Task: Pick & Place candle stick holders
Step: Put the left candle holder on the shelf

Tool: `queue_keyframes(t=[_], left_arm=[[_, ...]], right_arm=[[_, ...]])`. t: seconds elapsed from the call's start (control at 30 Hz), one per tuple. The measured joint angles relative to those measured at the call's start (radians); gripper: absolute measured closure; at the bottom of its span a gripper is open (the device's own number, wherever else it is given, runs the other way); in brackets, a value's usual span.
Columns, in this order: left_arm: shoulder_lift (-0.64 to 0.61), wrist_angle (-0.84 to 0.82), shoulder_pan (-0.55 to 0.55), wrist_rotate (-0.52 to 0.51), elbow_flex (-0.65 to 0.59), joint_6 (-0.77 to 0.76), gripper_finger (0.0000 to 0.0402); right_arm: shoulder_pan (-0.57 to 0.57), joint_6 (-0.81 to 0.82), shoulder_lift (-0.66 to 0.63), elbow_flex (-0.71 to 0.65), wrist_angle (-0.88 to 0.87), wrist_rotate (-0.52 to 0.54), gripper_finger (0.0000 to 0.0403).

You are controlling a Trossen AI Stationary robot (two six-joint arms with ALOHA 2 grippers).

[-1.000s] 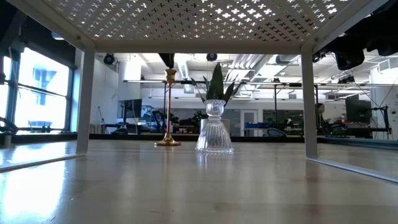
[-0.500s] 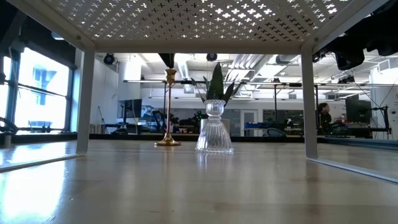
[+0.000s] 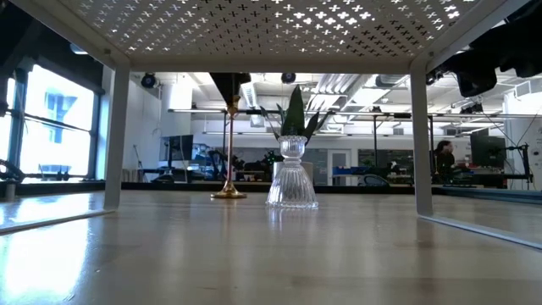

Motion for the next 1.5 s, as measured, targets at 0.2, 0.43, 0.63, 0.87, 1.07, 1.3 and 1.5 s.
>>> queue_keyframes(t=[0.2, 0.43, 0.63, 0.87, 1.07, 1.3, 1.5], left_arm=[[0.001, 0.002, 0.000, -0.013, 0.000, -0.029, 0.0314], [0.001, -0.005, -0.001, -0.016, 0.000, -0.045, 0.0358], [0.001, -0.006, 0.000, -0.078, 0.001, -0.073, 0.0384], [0.002, -0.026, -0.008, -0.114, 0.007, -0.106, 0.0392], [0.006, -0.071, -0.038, -0.137, 0.044, -0.117, 0.0394], [0.007, -0.123, -0.093, -0.211, 0.102, -0.123, 0.0394], [0.006, -0.181, -0.128, -0.250, 0.194, -0.142, 0.0394]], right_arm=[[0.000, 0.001, 0.000, 0.000, -0.005, 0.001, 0.0191], [0.000, 0.001, 0.000, 0.000, -0.006, 0.000, 0.0190], [0.000, 0.001, 0.000, 0.000, -0.006, -0.001, 0.0190], [0.000, 0.001, 0.000, 0.000, -0.006, -0.001, 0.0191], [0.000, 0.001, 0.000, 0.000, -0.006, -0.001, 0.0192], [0.000, -0.008, 0.000, 0.000, -0.006, -0.002, 0.0191], [0.000, -0.002, 0.000, 0.000, 0.005, -0.002, 0.0190]])
